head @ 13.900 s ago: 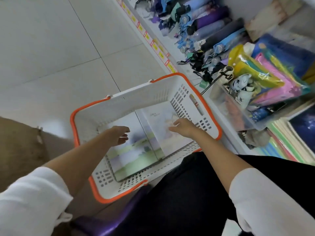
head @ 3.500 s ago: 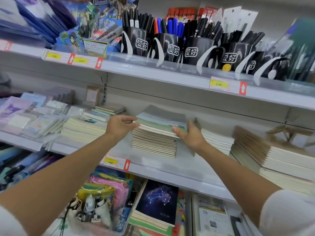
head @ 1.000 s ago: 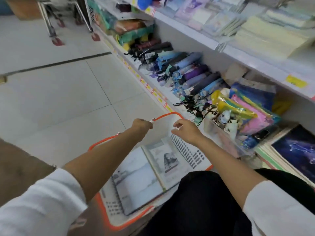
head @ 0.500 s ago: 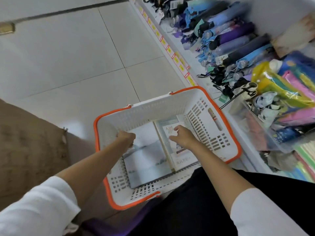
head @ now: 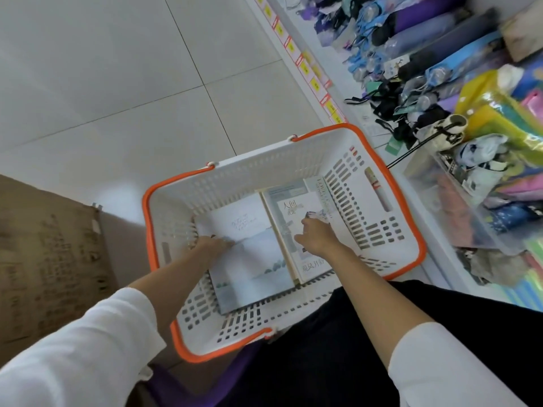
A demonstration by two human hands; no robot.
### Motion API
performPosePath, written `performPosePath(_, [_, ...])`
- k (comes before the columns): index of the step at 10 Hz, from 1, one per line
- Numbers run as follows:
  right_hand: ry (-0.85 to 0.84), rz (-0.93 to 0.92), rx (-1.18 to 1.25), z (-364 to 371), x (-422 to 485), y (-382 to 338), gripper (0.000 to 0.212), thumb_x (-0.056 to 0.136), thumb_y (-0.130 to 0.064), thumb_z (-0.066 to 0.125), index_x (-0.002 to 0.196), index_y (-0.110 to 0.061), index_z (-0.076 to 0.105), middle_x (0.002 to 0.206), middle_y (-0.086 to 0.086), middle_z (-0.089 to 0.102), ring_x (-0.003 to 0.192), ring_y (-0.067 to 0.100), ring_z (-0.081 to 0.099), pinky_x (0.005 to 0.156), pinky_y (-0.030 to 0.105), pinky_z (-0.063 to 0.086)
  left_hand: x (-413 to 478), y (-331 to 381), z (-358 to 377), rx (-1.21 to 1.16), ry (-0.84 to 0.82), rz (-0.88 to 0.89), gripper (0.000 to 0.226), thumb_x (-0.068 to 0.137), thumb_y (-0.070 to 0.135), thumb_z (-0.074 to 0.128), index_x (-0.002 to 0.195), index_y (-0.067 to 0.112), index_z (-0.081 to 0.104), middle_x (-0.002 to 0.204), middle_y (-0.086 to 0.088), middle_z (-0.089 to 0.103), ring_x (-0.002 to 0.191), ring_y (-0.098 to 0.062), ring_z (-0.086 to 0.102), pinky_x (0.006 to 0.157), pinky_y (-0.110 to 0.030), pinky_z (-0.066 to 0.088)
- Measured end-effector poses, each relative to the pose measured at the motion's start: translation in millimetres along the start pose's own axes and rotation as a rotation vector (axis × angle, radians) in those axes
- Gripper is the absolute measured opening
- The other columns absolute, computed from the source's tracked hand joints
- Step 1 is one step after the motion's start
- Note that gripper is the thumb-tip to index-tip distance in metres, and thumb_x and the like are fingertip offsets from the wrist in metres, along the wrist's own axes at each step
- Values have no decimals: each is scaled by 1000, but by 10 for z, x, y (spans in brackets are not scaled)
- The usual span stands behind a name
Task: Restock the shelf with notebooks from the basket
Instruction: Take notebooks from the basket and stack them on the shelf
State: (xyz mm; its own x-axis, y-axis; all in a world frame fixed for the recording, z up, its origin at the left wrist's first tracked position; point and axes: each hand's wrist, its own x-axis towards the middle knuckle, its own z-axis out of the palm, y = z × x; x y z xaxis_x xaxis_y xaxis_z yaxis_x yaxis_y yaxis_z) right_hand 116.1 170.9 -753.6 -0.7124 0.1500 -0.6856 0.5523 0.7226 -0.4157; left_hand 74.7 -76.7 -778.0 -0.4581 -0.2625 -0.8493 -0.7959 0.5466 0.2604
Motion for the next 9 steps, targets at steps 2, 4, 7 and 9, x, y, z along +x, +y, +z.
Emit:
performPosePath(2, [167,37,188,-67,27,-59,42,94,-16,52,136,-12,49,124,7,60,101,24,62,88,38,53,62,-126,172,-240,15,5,108,70,29,83,146,3,12,135,-3,46,124,-20,45,108,-35,36])
performPosePath(4, [129,60,205,19,67,18,41,92,-13,51,134,-10,50,126,6,59,99,24,63,85,35,52,87,-198,181,53,135,89,66,70,24,84,118,7,43,118,-10,52,107,-28,54,95,-39,48])
performPosePath(7, [17,99,-10,182,153,119,42,91,-11,54,132,-6,48,134,12,51,117,29,53,93,39,49,17,-295,-137,-493,-53,1,24,85,16,70,105,5,60,110,-20,67,90,-35,65,83,-47,55])
performPosePath(9, [-27,5,-378,464,195,10,82,93,-22,58,152,-9,3,158,23,-8,147,38,-3,113,50,28,-5,-264,-143,-628,-190,-68,50,95,48,49,118,6,59,112,-20,64,83,-32,65,61,-37,54])
